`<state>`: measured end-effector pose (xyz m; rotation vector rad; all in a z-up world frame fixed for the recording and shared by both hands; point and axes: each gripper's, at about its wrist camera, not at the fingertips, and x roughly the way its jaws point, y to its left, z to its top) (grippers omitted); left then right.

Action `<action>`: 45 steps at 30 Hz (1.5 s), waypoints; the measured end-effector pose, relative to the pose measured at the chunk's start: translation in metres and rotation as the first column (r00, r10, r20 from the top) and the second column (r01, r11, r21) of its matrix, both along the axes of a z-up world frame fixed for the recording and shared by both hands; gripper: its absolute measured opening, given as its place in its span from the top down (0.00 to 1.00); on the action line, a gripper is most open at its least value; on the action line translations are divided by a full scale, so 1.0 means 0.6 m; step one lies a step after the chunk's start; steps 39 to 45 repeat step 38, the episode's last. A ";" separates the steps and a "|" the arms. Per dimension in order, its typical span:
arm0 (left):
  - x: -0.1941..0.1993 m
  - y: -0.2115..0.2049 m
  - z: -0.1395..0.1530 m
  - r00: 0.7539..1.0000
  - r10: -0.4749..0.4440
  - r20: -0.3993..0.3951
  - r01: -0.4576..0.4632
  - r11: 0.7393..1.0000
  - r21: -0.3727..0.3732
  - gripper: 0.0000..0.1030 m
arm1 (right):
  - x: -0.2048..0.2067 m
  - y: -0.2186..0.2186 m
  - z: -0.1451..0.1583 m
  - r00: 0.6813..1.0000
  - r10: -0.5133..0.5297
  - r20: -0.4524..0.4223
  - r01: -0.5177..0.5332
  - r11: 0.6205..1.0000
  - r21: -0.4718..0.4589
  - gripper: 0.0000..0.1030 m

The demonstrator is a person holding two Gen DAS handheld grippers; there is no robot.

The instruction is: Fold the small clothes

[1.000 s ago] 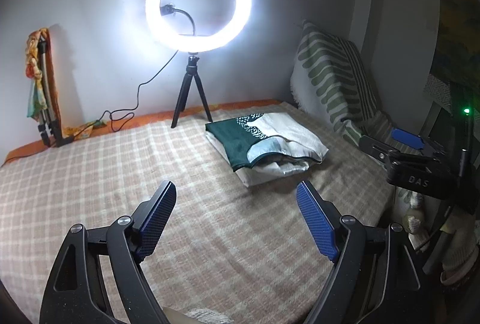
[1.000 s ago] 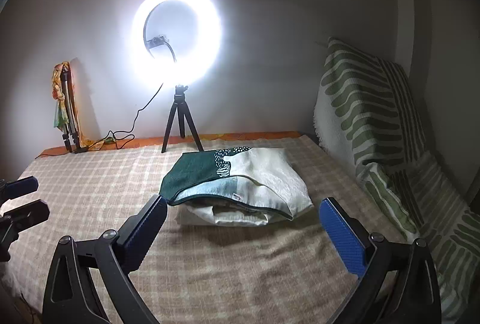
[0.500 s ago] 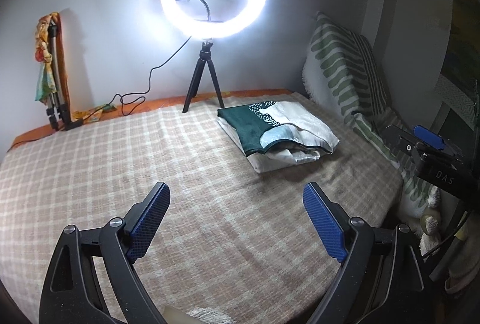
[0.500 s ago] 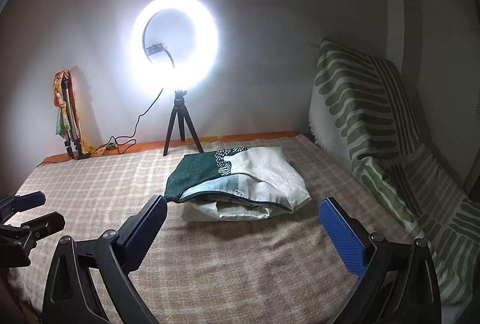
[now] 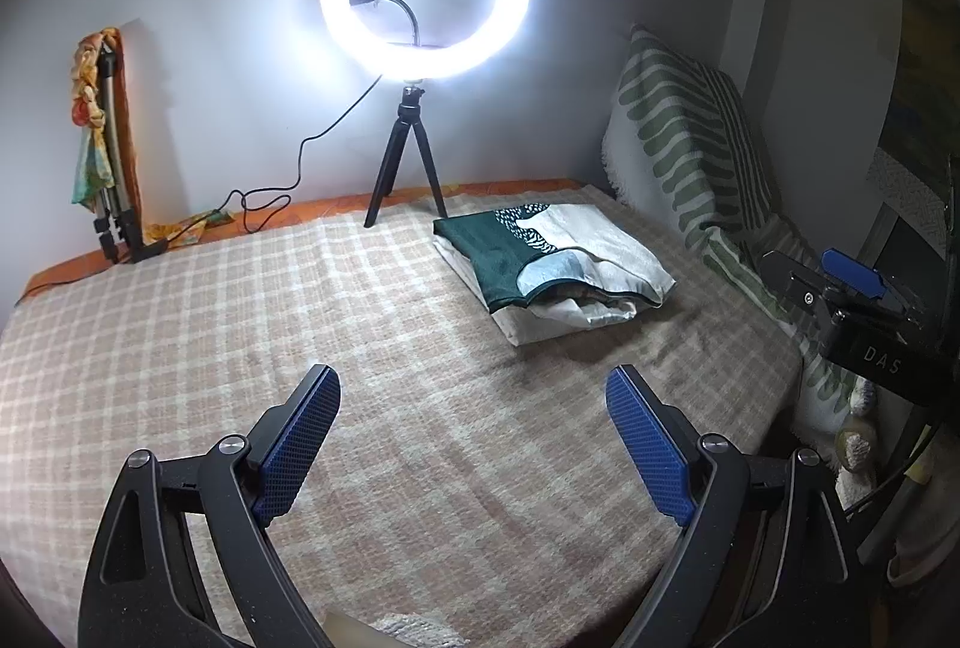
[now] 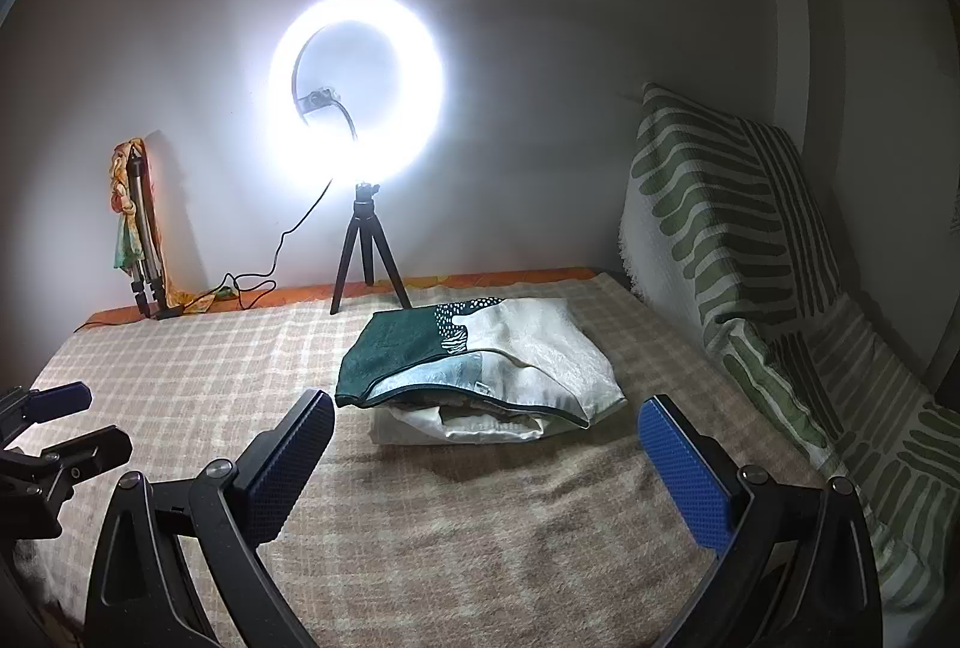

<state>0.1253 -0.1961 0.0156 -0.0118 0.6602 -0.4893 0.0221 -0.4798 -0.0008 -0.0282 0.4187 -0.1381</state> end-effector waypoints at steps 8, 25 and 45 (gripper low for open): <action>-0.003 -0.001 0.004 1.000 0.000 0.003 0.000 1.000 -0.002 0.12 | 0.000 0.002 0.003 1.000 0.002 0.006 -0.002 1.000 0.000 0.00; -0.004 -0.002 0.011 1.000 -0.010 0.016 0.010 1.000 0.023 0.12 | -0.001 0.004 0.006 1.000 0.008 0.005 -0.008 1.000 0.002 0.00; -0.010 0.003 0.009 0.998 -0.007 0.056 0.006 1.000 0.020 0.12 | 0.005 0.002 0.004 1.000 0.018 0.002 -0.018 1.000 -0.001 0.00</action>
